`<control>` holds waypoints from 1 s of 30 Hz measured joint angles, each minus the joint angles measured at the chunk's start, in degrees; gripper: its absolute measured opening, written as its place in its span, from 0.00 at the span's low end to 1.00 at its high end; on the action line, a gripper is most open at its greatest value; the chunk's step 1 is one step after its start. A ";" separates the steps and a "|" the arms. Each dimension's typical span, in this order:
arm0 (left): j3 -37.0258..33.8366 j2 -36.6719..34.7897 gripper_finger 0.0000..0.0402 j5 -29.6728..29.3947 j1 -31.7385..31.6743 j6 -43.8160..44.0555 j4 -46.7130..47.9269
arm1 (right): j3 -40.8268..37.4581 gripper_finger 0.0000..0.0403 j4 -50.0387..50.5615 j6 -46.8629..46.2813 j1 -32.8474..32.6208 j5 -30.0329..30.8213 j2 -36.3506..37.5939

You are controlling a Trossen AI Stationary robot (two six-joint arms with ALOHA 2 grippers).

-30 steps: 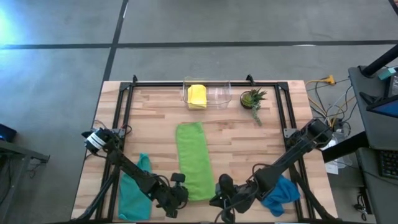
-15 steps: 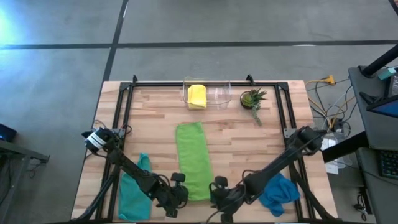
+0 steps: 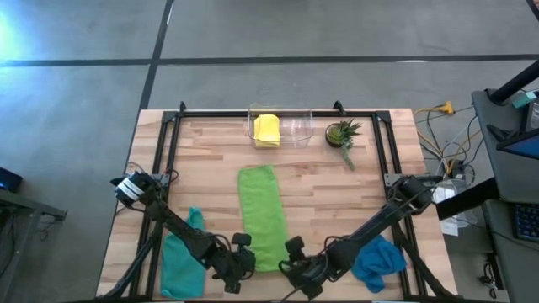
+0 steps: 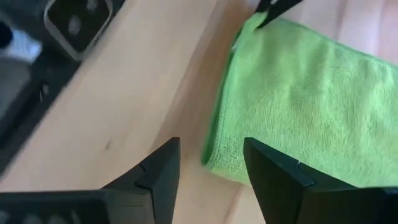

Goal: Fold microfiber towels
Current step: Fold the green microfiber towel

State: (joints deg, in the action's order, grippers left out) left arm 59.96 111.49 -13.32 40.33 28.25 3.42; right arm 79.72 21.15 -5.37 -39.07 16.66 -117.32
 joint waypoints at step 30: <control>-0.63 -4.40 0.00 -1.07 -0.28 -3.98 4.68 | 3.65 0.03 5.59 9.05 2.24 0.27 -4.28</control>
State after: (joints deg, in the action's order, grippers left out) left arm 59.33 107.08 -14.39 40.05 24.26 8.10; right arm 83.38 26.75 3.68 -36.83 16.93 -121.60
